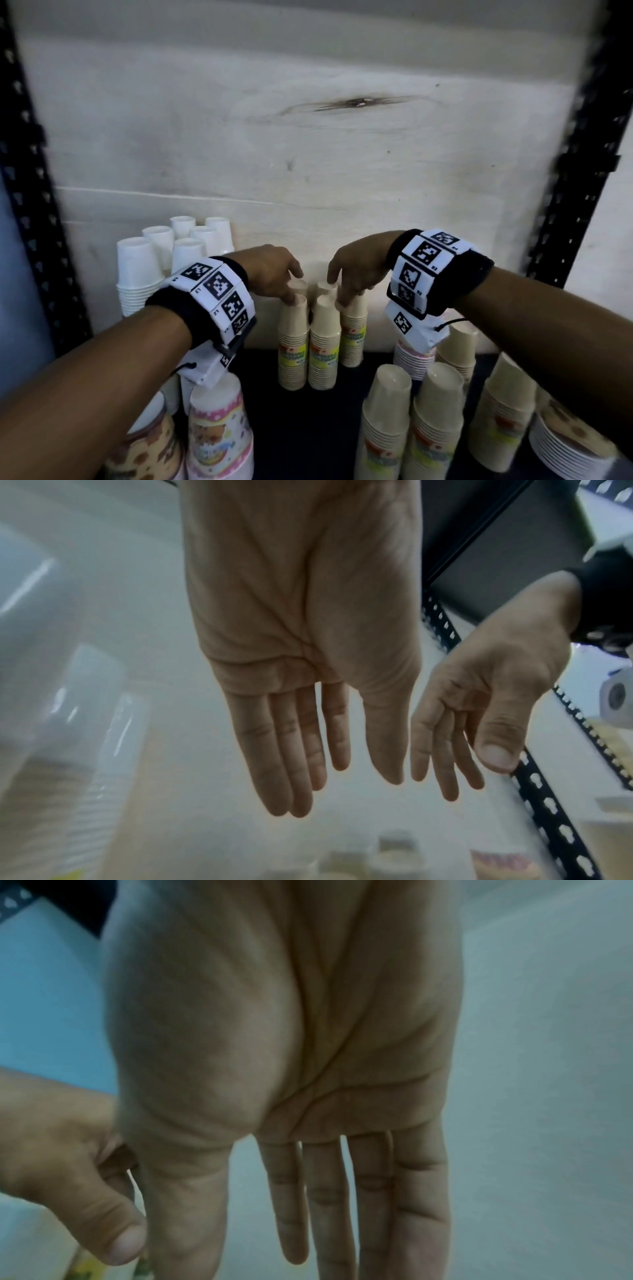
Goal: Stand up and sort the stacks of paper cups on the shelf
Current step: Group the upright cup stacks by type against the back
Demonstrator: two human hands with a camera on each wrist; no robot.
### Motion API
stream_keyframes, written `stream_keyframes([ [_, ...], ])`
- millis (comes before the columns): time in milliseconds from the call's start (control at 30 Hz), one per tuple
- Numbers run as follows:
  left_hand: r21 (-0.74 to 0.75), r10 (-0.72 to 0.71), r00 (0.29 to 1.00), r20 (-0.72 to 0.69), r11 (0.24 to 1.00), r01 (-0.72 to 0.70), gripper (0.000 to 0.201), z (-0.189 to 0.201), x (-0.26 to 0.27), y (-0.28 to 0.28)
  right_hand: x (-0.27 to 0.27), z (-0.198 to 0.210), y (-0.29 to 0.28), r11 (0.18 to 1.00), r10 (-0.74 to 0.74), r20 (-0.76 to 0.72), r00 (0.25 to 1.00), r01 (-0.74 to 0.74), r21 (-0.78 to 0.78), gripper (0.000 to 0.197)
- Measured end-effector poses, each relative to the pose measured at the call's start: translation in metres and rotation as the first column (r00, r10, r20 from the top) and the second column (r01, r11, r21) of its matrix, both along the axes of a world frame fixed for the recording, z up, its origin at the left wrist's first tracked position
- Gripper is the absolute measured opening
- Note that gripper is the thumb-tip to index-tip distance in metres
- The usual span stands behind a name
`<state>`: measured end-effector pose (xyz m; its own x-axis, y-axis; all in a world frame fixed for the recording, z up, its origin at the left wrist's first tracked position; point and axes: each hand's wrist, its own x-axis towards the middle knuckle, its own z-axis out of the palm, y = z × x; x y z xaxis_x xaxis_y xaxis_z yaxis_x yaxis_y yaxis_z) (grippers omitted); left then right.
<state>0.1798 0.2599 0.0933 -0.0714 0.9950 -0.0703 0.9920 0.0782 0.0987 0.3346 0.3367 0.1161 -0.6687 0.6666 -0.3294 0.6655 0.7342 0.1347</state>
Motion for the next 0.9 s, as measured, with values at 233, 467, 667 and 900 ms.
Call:
stream_keyframes([
  [233, 0.144, -0.133, 0.973, 0.189, 0.984, 0.107, 0.042, 0.024, 0.032, -0.043, 0.089, 0.024, -0.038, 0.986, -0.095, -0.221, 0.971, 0.061, -0.156, 0.044],
  [467, 0.027, -0.27, 0.936, 0.225, 0.962, 0.271, 0.064, -0.003, 0.085, -0.077, 0.155, -0.016, -0.068, 0.97, -0.158, -0.242, 0.957, 0.104, -0.221, 0.063],
  [667, 0.036, -0.203, 0.915, 0.349, 0.978, 0.203, 0.094, -0.063, 0.113, -0.087, 0.179, -0.079, -0.093, 0.965, -0.237, -0.478, 0.846, 0.15, -0.213, 0.078],
  [900, 0.03, -0.109, 0.884, 0.456, 0.994, 0.107, 0.092, -0.123, 0.121, -0.095, 0.185, -0.15, -0.097, 0.911, -0.4, -0.606, 0.687, 0.225, -0.346, 0.072],
])
